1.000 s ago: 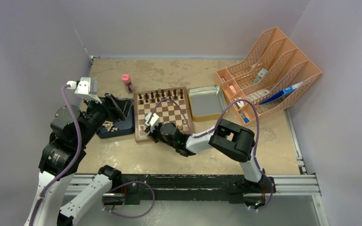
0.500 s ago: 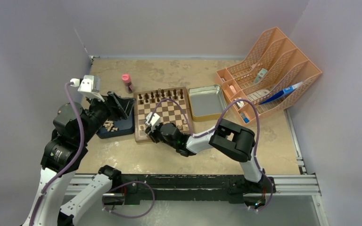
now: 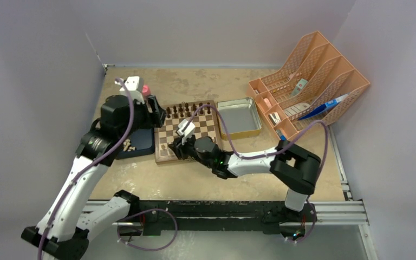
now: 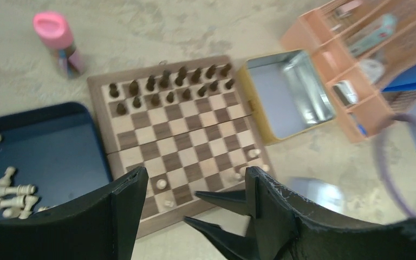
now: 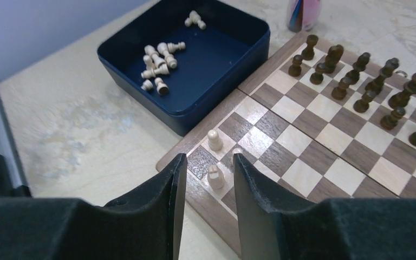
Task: Set up the chess pieces on the board
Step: Place the chess piece on the chessboard, then pick up the chess piece from the storage box.
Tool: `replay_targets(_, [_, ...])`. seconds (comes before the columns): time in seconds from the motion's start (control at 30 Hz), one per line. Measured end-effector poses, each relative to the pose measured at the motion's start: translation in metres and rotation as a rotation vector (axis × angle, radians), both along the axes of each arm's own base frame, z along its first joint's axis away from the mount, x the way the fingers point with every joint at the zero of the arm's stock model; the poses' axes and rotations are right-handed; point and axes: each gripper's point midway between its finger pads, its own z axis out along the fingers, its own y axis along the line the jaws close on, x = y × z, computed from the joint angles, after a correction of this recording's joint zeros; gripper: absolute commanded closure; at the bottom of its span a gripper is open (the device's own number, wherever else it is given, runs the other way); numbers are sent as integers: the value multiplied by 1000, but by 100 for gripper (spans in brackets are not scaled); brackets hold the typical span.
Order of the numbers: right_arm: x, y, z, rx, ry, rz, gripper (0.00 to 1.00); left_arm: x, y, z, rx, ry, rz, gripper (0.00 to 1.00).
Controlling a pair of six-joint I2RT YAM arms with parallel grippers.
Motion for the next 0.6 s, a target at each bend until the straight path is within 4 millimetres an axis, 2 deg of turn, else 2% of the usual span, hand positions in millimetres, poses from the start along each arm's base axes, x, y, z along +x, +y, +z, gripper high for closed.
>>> replay_targets(0.07, [-3,-7,15,35,12,-9,60,14,2,-24,36,61,44,35])
replay_targets(0.23, [-15,-30,37,83,50,-25,61,36,15,-70,83,184,189,41])
replay_targets(0.37, [-25,-54,47,109,67,-44,61,51,36,-89,40,251,335,45])
replay_targets(0.5, [-33,-78,70,169,58,-64,61,69,86,-116,-81,372,584,49])
replay_targets(0.6, [-36,-88,92,226,39,-71,61,70,122,-144,-145,477,784,50])
